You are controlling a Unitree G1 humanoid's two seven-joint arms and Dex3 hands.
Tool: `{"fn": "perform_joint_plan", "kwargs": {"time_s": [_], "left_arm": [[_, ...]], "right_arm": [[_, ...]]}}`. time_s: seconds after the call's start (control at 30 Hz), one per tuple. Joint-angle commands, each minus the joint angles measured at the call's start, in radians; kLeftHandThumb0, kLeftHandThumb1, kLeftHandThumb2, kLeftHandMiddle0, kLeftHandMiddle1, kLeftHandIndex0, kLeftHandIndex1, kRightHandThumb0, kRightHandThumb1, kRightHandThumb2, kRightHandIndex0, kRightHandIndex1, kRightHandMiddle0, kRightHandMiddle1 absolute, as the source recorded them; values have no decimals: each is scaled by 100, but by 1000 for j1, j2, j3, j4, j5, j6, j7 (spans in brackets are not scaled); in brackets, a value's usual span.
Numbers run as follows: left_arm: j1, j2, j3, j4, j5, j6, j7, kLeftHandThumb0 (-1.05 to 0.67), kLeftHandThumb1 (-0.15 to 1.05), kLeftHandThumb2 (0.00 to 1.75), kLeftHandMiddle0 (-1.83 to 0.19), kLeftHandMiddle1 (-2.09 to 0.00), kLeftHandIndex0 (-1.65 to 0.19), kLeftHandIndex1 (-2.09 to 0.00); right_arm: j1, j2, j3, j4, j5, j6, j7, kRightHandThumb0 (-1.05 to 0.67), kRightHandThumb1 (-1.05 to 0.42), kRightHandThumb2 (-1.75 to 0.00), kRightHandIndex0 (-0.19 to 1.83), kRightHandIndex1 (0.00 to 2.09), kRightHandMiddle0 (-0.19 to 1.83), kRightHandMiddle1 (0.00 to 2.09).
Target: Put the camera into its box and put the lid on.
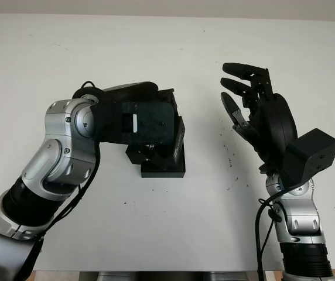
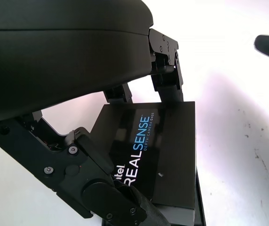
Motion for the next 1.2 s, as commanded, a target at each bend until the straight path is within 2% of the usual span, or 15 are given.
{"fn": "perform_joint_plan", "kwargs": {"time_s": [0.0,0.07,0.13,0.2,0.3,0.37,0.43,0.5,0.6,0.63,0.67,0.77,0.83,0.9,1.17], "left_arm": [[-28,-30,-31,-42,-16,52,-34,-30,105,30,-33,-189,-16,-187],[-50,-25,-52,-49,-13,121,-66,-34,105,30,-25,-168,-15,-182],[-83,-11,-90,-57,-5,206,-107,-42,105,32,-27,-189,-19,-203],[-115,6,-127,-71,-6,275,-140,-49,105,36,-28,-163,-1,-195],[-156,21,-171,-92,-30,372,-165,-56,105,41,-28,-139,17,-134],[-168,21,-177,-111,-62,414,-160,-58,105,45,-23,-143,19,-61],[-174,19,-172,-128,-102,447,-144,-59,105,46,-17,-169,19,-37],[-184,22,-182,-139,-129,479,-124,-60,105,48,11,-143,19,-8],[-215,39,-216,-147,-170,539,-100,-62,105,48,18,-77,19,-1],[-223,43,-222,-150,-189,558,-91,-61,105,47,18,-71,19,0],[-228,47,-222,-157,-213,574,-84,-60,105,47,18,-68,19,0],[-250,76,-240,-179,-281,597,-69,-61,105,48,18,-107,19,0],[-277,101,-262,-182,-326,610,-69,-63,105,50,19,-30,19,0],[-299,117,-277,-185,-369,625,-59,-63,105,49,19,-6,19,0],[-352,212,-285,-212,-515,601,-46,-64,105,53,19,0,19,0]], "right_arm": [[12,10,4,-13,-3,-9,-8,-51,-105,-31,-11,92,-19,123],[13,12,3,-13,-2,-7,-11,-51,-105,-30,-10,92,-19,122],[15,10,3,-13,-5,-6,-15,-52,-105,-29,-9,92,-19,122],[15,11,3,-13,-7,-2,-18,-51,-105,-28,-9,92,-19,121],[11,9,5,-7,-10,-6,-19,-51,-105,-27,-8,91,-18,121],[8,8,5,-3,-5,-6,-15,-50,-105,-27,-8,90,-18,120],[5,9,5,0,-2,-2,-14,-50,-105,-26,-9,89,-18,120],[5,7,5,5,-2,-10,-12,-51,-105,-25,-8,89,-18,121],[4,7,7,9,-4,-16,-12,-52,-105,-24,-8,89,-18,122],[5,7,7,10,-3,-16,-11,-52,-105,-24,-8,89,-18,122],[7,7,6,7,-2,-11,-13,-52,-105,-24,-8,88,-18,122],[10,5,5,3,-4,-8,-16,-52,-105,-22,-7,88,-17,120],[7,6,4,3,-2,-4,-17,-50,-105,-22,-6,88,-16,120],[5,10,4,2,1,1,-19,-48,-105,-21,-5,88,-16,122],[8,5,1,2,-1,6,-22,-48,-105,-18,-5,89,-16,123]]}}
